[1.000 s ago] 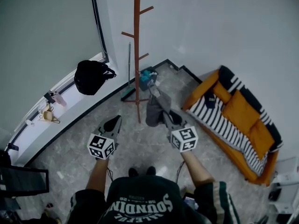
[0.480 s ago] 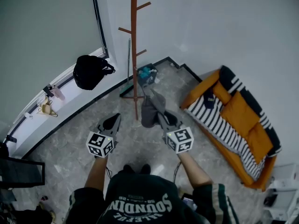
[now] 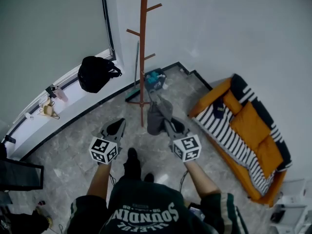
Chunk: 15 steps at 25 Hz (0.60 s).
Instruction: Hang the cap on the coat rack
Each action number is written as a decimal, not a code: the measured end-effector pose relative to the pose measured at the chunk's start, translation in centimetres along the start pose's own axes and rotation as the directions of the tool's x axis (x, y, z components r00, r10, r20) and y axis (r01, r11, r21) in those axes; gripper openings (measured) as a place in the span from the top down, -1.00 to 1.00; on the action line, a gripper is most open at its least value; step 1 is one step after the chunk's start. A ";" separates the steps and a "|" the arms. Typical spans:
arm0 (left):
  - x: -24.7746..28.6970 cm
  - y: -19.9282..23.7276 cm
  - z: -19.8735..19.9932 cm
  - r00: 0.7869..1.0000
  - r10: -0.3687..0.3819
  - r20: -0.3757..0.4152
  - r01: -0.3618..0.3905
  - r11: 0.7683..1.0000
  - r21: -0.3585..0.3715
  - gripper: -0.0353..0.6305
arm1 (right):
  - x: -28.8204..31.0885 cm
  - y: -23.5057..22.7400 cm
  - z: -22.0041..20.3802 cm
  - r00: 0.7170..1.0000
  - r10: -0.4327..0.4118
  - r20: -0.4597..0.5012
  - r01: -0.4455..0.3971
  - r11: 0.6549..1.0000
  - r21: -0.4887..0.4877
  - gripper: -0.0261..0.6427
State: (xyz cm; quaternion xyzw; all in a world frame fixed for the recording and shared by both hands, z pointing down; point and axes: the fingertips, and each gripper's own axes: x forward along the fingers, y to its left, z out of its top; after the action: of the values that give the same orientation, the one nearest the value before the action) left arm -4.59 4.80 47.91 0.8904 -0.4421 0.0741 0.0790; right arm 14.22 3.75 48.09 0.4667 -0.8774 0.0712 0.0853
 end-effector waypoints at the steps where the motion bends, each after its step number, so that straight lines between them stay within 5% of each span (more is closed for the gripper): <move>1: 0.3 0.2 0.1 1.000 0.000 0.002 0.000 1.000 0.001 0.89 | 0.3 -0.1 0.0 1.000 0.002 -0.003 -0.002 1.000 -0.001 0.79; 15: 7.5 7.5 0.3 0.999 -0.032 -0.012 0.032 0.999 -0.024 0.89 | 9.2 -2.9 1.0 1.000 -0.005 -0.021 0.005 1.000 0.007 0.78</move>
State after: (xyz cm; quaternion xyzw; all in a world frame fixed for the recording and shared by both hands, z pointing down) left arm -6.06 -5.51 49.65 0.8959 -0.4282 0.0729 0.0935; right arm 11.52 -5.47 49.26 0.4684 -0.8750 0.0787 0.0932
